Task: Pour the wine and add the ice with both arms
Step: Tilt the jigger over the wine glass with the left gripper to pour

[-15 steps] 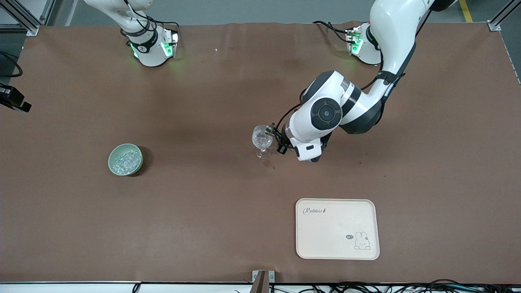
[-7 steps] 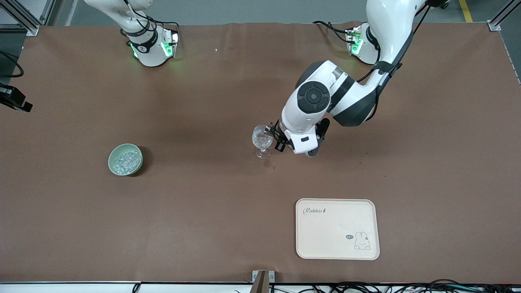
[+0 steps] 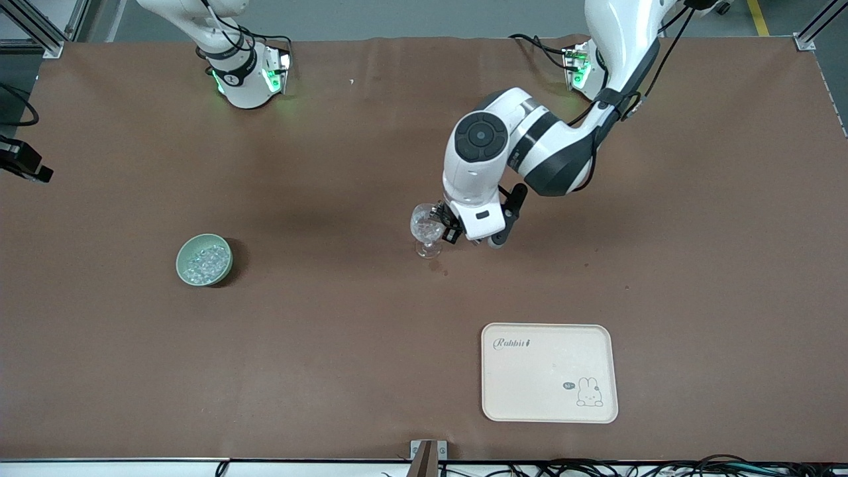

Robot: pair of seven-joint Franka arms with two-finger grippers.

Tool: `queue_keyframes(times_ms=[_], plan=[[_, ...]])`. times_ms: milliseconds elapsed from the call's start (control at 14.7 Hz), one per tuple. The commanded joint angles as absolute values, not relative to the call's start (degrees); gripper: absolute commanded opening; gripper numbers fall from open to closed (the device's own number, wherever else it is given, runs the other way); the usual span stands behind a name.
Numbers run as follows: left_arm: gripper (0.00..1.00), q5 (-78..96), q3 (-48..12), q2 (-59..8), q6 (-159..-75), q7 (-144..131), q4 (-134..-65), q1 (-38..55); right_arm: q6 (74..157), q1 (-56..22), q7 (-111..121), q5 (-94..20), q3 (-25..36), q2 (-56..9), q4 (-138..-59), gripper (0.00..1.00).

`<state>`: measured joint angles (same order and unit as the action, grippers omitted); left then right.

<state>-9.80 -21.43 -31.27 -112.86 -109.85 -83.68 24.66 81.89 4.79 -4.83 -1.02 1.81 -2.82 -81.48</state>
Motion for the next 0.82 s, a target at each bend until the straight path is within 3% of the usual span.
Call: queue_keyframes(times_ms=[0, 544, 748], plan=[[0.0, -12.21, -20.92, -30.41, -112.94, -110.92, -83.67, 26.1, 82.09, 5.45, -4.39, -1.67, 1.32, -1.76, -82.53, 0.01], [0.0, -15.82, -21.01, -30.41, -112.94, -112.59, -83.67, 26.46, 82.09, 5.45, -4.39, -1.93, 1.32, -1.76, -82.53, 0.01], [0.0, -9.46, -21.36, -30.76, -112.94, -112.06, -82.71, 24.88, 82.09, 5.45, -4.39, -2.02, 1.32, -1.76, -82.53, 0.01]])
